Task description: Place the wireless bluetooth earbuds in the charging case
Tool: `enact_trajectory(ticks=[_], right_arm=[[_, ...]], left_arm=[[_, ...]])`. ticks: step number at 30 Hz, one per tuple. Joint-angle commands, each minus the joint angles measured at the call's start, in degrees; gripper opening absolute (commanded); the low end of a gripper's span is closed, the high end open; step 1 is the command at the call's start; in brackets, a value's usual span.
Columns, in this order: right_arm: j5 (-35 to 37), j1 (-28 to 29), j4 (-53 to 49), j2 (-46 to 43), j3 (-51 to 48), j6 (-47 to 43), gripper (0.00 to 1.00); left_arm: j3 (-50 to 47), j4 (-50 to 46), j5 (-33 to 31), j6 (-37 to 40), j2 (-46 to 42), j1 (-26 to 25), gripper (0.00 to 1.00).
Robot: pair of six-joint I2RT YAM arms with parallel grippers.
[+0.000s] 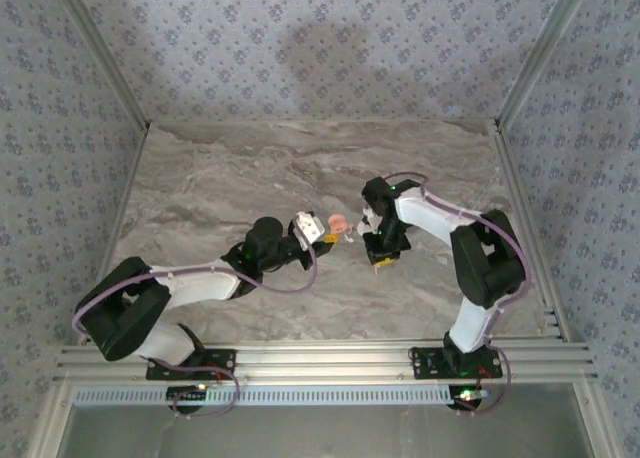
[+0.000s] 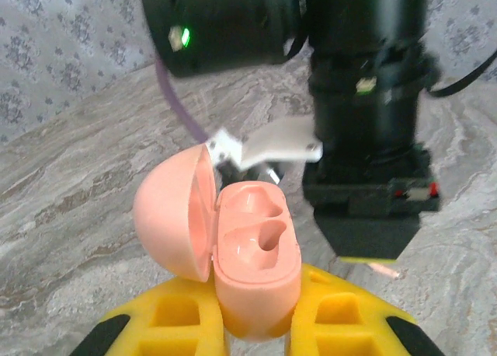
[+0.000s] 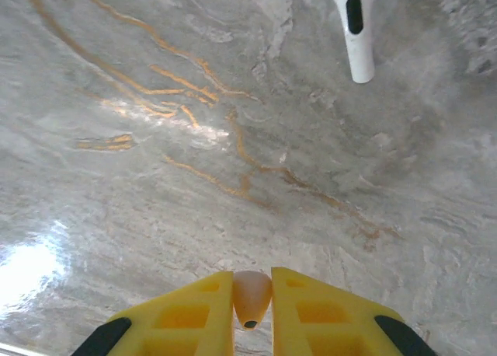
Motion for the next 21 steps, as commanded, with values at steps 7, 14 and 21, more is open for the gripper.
enact_trajectory(ticks=[7,14,21], right_arm=[[0.3,-1.1,16.5,-13.2,-8.4,4.9,0.17],[-0.1,-1.7,24.9,-17.8,-12.0,5.4,0.16],[0.2,-1.6,34.6,-24.9,-16.5,6.9,0.16]], left_arm=[[2.8,5.0,-3.0,-4.5,8.3,-0.3,0.07],[3.6,7.3,-4.0,-6.1,11.3,-0.3,0.07],[4.5,9.7,-3.9,-7.6,14.3,-0.3,0.07]])
